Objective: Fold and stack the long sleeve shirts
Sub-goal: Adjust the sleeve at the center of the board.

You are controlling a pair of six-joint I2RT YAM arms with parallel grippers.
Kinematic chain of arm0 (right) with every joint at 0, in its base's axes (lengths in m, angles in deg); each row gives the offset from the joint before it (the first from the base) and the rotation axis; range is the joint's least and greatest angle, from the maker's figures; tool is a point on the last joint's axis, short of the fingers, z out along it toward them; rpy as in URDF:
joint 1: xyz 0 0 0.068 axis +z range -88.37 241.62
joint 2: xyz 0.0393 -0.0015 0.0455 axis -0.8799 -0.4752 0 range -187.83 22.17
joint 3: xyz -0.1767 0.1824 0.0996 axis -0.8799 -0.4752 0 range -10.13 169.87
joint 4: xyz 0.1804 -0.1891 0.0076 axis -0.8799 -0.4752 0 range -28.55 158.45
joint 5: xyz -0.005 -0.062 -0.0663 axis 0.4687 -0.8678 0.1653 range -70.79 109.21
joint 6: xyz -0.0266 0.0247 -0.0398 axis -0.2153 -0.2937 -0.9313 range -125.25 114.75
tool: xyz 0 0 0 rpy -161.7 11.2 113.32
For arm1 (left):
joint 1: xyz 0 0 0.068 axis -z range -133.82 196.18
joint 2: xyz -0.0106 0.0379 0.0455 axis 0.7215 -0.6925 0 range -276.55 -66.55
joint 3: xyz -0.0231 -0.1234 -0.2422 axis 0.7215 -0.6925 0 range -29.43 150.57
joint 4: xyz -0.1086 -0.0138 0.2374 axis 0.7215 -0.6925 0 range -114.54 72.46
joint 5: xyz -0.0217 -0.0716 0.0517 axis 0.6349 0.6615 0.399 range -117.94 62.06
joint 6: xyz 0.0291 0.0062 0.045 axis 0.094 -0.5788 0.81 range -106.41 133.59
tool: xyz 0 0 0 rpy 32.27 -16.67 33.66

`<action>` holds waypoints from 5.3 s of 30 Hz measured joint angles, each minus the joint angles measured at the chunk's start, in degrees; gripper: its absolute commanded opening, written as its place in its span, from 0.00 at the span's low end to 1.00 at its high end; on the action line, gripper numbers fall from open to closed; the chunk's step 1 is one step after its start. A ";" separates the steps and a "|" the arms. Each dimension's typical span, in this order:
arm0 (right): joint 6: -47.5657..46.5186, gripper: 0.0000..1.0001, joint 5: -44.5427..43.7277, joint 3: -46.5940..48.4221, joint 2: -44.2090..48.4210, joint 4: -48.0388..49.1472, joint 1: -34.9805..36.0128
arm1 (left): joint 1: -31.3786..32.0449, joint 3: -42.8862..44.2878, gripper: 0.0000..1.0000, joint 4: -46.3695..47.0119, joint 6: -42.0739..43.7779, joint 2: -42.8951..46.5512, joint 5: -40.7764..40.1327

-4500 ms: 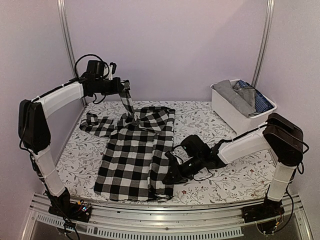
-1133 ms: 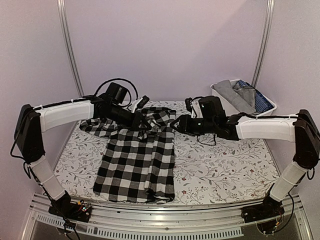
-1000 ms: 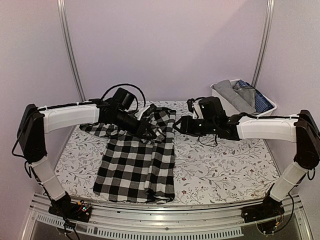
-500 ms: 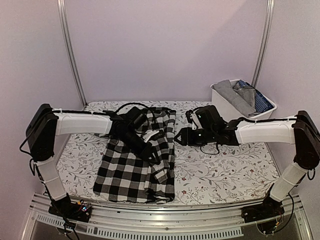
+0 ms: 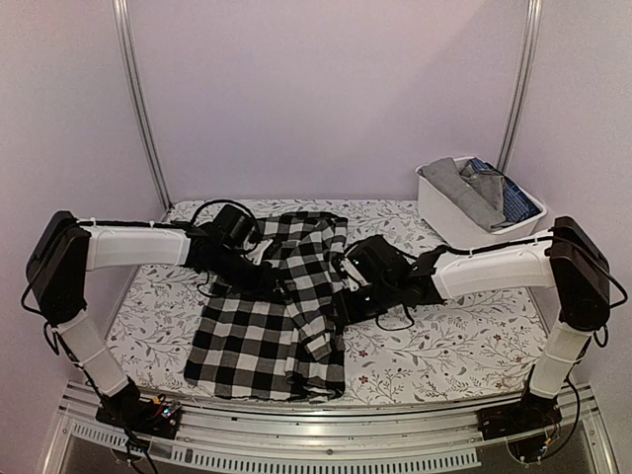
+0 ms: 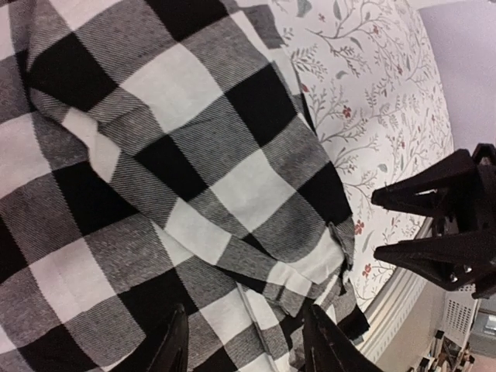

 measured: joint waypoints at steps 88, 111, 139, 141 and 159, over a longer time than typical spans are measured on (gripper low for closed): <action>1.03 0.02 0.52 15.85 -11.10 -18.91 7.89 | -3.65 -1.92 0.40 5.92 -5.97 8.59 -8.20; 8.17 0.53 12.44 30.91 -14.47 -45.88 8.15 | -3.65 -3.26 0.41 5.66 -3.80 10.84 -2.82; 9.40 0.36 5.31 14.62 -12.87 -18.01 6.78 | -3.13 -4.70 0.40 10.25 -7.56 3.82 0.57; 9.31 0.34 3.89 13.49 -9.73 -18.16 6.78 | -3.13 -4.15 0.40 10.19 -7.69 3.45 -0.04; 7.80 0.17 1.57 7.58 -9.97 -14.49 9.35 | -3.06 -1.33 0.40 9.03 -8.39 0.83 -1.73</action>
